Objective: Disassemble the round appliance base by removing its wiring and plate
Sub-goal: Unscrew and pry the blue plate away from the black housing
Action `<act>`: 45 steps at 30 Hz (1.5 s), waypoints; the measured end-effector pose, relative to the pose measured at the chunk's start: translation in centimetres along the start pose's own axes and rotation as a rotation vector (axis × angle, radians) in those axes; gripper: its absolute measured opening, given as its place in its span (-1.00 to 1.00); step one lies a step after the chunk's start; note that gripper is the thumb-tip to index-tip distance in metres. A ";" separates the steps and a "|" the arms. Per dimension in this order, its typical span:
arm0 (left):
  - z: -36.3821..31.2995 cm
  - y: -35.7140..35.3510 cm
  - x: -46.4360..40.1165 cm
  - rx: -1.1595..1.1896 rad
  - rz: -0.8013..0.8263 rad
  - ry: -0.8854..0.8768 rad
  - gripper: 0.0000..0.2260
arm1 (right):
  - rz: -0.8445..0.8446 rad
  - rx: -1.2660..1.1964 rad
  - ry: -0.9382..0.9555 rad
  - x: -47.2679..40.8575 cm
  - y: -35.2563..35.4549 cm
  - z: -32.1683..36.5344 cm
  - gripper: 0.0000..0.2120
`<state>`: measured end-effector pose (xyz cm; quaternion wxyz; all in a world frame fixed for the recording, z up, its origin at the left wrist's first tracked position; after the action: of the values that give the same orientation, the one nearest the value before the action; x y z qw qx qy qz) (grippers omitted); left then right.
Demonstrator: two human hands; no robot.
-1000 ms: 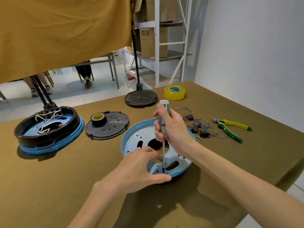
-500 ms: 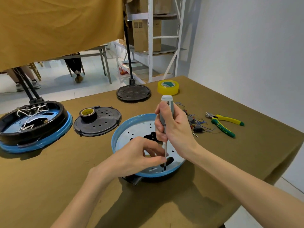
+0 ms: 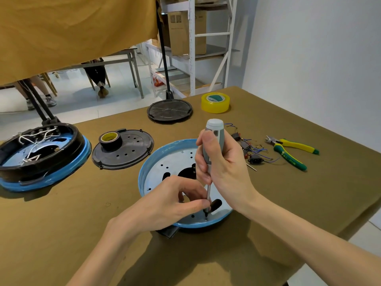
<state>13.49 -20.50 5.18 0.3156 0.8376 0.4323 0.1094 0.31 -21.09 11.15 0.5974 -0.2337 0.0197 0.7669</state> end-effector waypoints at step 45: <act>-1.2 -1.5 0.0 0.039 -0.078 0.022 -0.91 | -0.084 -0.017 -0.018 0.5 0.0 0.8 -0.64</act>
<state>11.95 -19.38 5.22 0.2984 0.8249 0.4701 0.0979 0.01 -20.42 11.70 0.6271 -0.2324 -0.0017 0.7434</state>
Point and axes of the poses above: each hand's wrist, its own x-axis away from the middle knuckle, its own y-axis out of the back of the hand, z = x × y, the point moved 4 cm from there along -x, towards the middle knuckle, and after that the axes turned 2 degrees about -y, right-handed, at the moved point
